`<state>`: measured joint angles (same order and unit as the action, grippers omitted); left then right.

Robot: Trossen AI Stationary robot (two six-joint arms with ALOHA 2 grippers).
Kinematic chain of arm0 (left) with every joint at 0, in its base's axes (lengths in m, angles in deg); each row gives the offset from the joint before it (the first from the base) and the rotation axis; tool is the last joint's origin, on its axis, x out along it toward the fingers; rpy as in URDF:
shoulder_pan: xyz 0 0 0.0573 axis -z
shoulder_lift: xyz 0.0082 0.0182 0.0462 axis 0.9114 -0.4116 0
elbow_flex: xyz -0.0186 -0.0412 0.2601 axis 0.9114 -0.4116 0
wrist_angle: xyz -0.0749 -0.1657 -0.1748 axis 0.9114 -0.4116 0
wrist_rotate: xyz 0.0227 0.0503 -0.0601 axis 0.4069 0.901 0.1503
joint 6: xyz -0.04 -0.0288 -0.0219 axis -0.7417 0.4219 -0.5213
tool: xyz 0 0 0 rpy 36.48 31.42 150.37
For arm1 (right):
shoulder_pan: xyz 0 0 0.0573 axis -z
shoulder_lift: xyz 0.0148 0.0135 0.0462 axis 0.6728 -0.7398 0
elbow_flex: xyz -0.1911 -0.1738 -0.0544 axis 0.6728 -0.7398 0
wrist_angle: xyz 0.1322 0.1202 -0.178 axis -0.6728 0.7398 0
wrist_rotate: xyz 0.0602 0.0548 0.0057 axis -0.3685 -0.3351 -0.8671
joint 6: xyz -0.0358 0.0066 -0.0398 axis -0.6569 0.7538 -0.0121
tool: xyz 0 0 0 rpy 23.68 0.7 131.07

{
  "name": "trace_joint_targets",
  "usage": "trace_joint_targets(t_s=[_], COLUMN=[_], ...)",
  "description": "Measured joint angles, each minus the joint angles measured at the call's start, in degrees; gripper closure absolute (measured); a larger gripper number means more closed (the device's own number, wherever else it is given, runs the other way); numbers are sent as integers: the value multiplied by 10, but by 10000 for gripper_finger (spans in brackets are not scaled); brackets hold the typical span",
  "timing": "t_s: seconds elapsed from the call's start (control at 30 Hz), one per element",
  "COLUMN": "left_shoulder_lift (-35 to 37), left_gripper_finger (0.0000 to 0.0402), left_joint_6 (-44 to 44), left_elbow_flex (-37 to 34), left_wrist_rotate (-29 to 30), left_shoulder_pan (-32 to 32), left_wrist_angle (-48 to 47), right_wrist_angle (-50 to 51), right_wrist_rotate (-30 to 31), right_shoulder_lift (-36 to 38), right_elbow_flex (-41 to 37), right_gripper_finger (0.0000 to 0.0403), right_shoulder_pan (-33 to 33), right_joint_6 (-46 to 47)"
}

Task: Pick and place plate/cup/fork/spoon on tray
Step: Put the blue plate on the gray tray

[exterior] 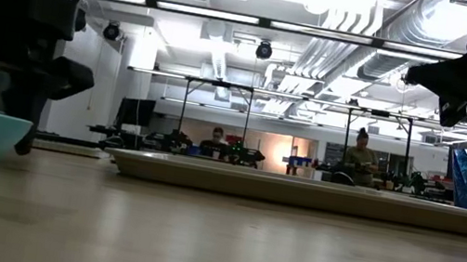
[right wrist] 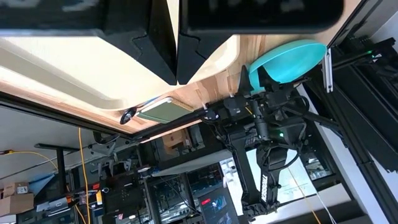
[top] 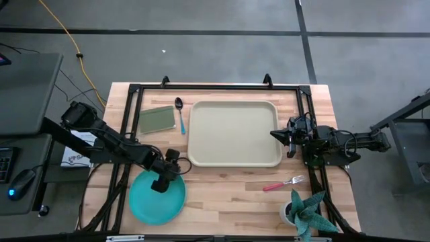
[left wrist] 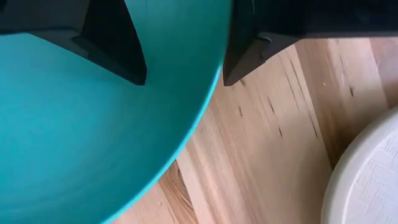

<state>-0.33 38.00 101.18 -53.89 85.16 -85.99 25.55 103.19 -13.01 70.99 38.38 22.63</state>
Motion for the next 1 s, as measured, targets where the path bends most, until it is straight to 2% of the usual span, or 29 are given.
trace_joint_targets(t_s=[0.13,0.37,0.57,0.73,0.87,1.0], left_shoulder_lift=[0,14,63,128,171,187], left_gripper_finger=[253,387,397,401,401,401], left_joint_6=[0,6,-5,-61,-91,-67], left_elbow_flex=[0,1,-1,2,43,111], left_wrist_rotate=[-4,-43,-83,-108,-121,-124], left_shoulder_pan=[0,-5,-32,-64,-94,-123], left_wrist_angle=[-4,-8,-13,-29,-88,-114], right_wrist_angle=[0,0,0,0,0,0], right_wrist_rotate=[0,0,0,0,0,0], right_shoulder_lift=[0,0,0,0,0,0], right_elbow_flex=[0,0,0,0,0,0], right_gripper_finger=[401,401,401,401,401,401], right_shoulder_pan=[0,0,0,0,0,0], right_joint_6=[0,0,0,0,0,0])
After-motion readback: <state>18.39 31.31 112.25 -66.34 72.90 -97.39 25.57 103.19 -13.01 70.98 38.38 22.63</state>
